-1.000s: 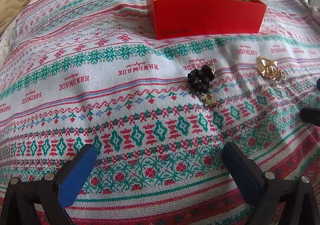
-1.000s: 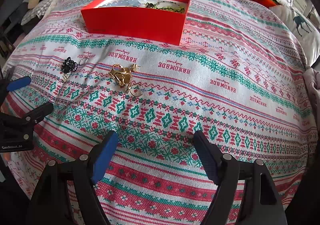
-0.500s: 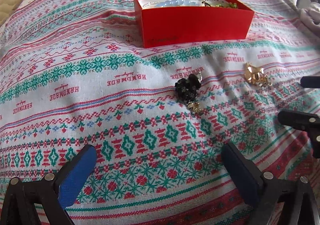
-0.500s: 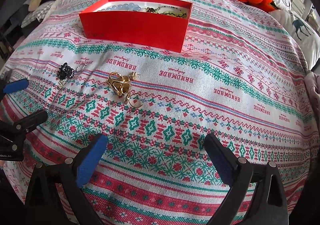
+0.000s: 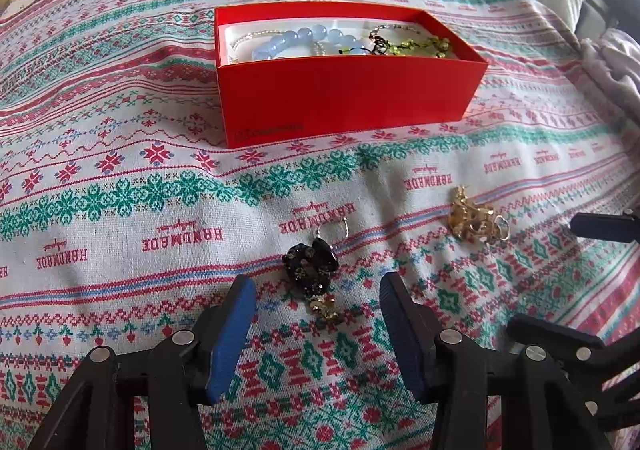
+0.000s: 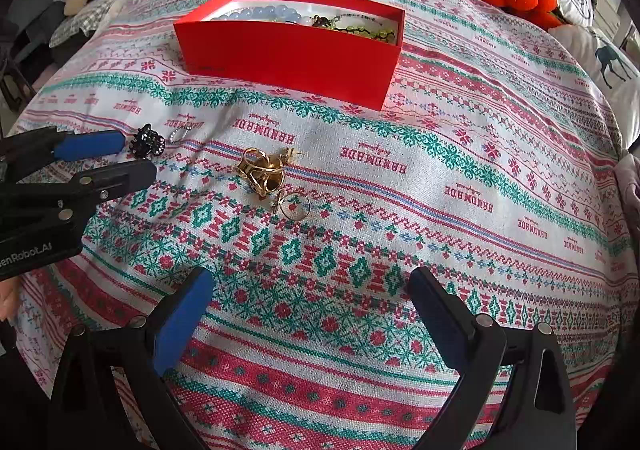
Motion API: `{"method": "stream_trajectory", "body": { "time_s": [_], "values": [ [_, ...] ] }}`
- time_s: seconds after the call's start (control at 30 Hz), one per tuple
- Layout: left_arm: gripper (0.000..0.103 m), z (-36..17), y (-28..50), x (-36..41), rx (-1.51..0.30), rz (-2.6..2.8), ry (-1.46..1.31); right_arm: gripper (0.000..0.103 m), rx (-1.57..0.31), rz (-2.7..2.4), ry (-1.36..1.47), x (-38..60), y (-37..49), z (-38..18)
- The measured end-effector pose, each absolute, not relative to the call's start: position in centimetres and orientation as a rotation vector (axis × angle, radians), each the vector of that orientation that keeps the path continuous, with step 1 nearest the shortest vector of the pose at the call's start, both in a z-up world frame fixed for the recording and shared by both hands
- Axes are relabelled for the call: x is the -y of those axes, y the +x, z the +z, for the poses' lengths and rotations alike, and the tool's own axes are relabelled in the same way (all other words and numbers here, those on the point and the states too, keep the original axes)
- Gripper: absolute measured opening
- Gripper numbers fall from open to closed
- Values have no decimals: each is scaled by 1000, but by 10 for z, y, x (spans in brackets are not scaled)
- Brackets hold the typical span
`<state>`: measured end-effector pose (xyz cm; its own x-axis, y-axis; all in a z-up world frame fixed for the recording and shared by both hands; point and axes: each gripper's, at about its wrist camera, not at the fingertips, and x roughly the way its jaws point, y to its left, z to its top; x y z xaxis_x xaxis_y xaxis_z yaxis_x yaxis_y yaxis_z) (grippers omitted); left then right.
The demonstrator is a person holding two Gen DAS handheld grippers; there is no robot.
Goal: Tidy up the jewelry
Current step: 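Grasp the black flower earring with the left tool, then grasp the gold knot earring with the right tool while the left tool holds the black earring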
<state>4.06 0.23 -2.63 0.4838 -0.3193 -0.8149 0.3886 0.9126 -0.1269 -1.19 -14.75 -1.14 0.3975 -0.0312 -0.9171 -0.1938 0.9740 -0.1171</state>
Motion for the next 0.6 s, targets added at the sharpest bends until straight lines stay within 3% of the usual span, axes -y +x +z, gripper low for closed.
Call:
{"method": "stream_trajectory", "body": {
  "time_s": [0.23, 0.37, 0.6],
  "values": [
    [41, -30, 44, 0, -978, -406, 86, 100, -1164, 103, -217, 153, -16, -9],
    [22, -29, 46, 5, -978, -394, 110, 100, -1157, 106, -215, 154, -17, -7],
    [22, -20, 40, 1, -966, -398, 106, 100, -1151, 108, -196, 151, -9, -3]
  ]
}}
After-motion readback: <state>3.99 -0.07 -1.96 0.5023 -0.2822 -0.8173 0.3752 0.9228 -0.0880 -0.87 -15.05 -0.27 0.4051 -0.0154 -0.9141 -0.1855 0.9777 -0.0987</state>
